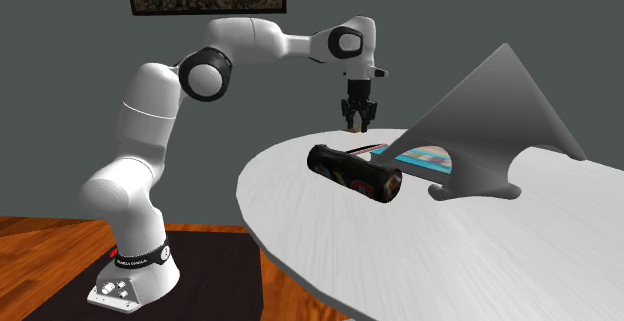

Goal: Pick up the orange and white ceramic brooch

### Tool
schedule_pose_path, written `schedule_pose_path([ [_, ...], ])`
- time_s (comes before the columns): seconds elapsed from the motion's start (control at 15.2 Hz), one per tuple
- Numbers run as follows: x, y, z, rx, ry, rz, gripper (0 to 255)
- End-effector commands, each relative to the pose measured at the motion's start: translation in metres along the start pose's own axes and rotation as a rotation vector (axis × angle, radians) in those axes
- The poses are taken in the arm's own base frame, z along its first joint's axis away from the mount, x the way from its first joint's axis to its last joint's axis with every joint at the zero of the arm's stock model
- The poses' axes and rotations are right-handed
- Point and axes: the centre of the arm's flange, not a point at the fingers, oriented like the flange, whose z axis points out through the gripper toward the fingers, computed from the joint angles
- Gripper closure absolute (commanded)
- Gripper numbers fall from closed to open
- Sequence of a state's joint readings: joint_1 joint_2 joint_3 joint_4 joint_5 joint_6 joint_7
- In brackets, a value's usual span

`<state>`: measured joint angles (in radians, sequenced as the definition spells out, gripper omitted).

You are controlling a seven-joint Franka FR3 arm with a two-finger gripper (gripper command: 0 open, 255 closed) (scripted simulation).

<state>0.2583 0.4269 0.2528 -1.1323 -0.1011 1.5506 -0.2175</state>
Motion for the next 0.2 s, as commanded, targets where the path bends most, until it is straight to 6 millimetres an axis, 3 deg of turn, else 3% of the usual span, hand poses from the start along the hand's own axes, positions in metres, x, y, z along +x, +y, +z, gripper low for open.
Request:
schedule_pose_path([
  [0.0, 0.0005, -0.0008, -0.0112, 0.000, 0.000, 0.000, 255],
  [0.13, 0.0004, -0.0008, -0.0120, 0.000, 0.000, 0.000, 255],
])
